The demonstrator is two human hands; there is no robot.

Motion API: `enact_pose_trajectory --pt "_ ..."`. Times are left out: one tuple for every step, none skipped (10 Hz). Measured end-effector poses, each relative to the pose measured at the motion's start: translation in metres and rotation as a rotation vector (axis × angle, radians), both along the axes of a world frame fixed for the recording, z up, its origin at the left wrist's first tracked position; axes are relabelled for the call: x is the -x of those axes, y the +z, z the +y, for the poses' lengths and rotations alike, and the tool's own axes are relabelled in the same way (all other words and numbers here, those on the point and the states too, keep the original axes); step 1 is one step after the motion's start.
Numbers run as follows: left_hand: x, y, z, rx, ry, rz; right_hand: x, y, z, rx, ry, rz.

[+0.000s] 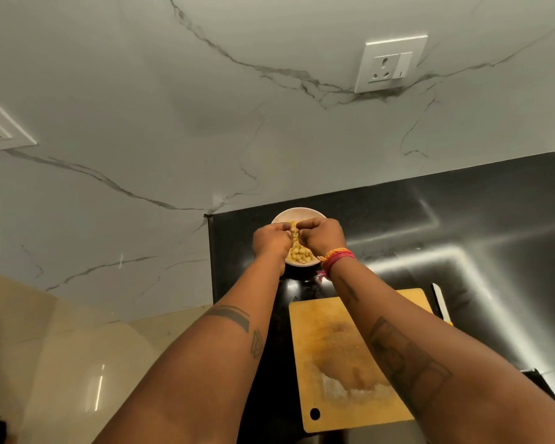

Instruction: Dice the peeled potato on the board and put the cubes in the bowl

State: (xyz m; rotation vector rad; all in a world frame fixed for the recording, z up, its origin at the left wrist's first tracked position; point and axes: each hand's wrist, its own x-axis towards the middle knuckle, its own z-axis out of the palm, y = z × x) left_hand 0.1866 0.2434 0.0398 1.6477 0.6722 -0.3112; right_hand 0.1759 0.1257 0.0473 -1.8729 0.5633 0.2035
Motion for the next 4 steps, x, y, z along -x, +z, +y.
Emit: enact_pose_trajectory --pt "-0.003 -0.004 -0.006 -0.095 -0.070 -0.026 -0.005 -0.005 -0.009 0.131 -0.013 0.003" --pt "0.001 -0.004 -0.004 -0.106 -0.093 -0.045 -0.002 -0.008 -0.013 0.108 -0.014 0.003" --pt "0.013 0.001 -0.002 -0.188 -0.175 -0.069 0.008 -0.011 -0.017 0.058 -0.006 -0.007" --pt "0.023 0.011 -0.003 -0.297 -0.270 -0.148 0.014 -0.010 -0.017 0.060 -0.003 -0.030"
